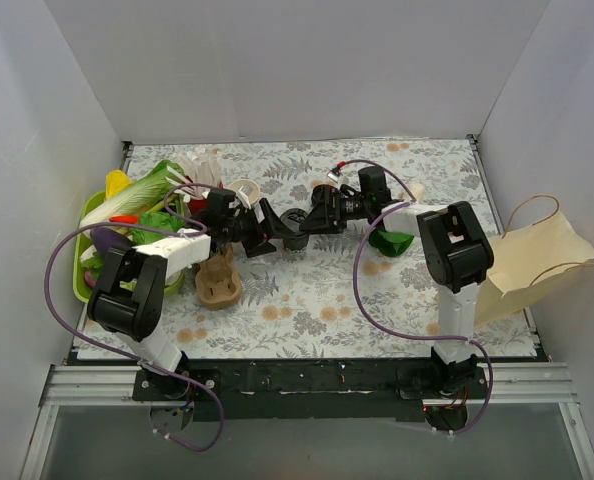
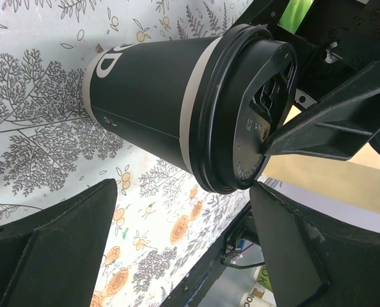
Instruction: Pack the takeout coffee
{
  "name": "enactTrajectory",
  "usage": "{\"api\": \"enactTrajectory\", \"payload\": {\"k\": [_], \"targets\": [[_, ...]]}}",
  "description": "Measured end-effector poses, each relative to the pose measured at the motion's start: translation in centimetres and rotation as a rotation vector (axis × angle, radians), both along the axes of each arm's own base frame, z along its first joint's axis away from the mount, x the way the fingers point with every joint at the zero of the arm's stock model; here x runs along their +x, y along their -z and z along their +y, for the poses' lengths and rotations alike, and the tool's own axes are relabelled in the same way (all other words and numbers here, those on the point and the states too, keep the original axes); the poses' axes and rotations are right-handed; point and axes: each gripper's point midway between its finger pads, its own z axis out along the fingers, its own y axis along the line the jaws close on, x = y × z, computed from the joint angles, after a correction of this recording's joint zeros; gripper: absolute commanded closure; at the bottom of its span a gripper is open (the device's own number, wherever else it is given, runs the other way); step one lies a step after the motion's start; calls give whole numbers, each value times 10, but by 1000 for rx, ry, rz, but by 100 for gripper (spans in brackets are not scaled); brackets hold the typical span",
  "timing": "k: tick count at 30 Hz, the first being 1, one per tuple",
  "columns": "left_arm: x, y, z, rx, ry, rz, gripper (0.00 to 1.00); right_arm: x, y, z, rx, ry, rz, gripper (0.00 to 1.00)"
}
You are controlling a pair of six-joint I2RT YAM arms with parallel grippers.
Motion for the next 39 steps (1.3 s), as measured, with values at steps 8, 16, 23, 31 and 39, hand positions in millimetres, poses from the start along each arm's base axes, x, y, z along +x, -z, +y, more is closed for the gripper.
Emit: {"api": "enactTrajectory", "payload": {"k": [8,16,23,31,39], "targets": [[7,-9,3,47,70,-93,6,6,-8,2,7,-14,-69,2],[-3,-34,3,47,201,-226,6,9,-42,-6,-14,-14,-229,2],[-32,-45,-6,125,300,-403,19,3,-93,-29,-25,5,-384,2],[-74,-3,-26,243,406,-489,100,8,-141,-59,-108,40,-589,3],[-63,34,-39,349,460,-586,100,17,-156,-91,-177,121,-668,3]]}}
